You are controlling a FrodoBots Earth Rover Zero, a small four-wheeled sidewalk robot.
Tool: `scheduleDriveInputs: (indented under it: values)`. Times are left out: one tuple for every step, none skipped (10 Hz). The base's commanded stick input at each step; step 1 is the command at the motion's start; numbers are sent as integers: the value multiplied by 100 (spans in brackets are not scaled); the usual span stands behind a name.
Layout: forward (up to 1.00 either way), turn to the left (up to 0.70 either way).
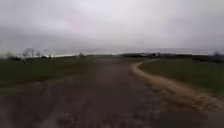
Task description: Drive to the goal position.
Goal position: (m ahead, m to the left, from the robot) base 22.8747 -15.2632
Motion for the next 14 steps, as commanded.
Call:
scheduleDriveInputs:
  values:
    - [85,0]
    - [85,0]
    - [85,0]
    - [85,-1]
    - [85,-3]
    - [85,-9]
    - [85,-15]
    - [85,-3]
    - [85,0]
    - [85,0]
    - [85,0]
    - [85,0]
    - [85,0]
    - [85,0]
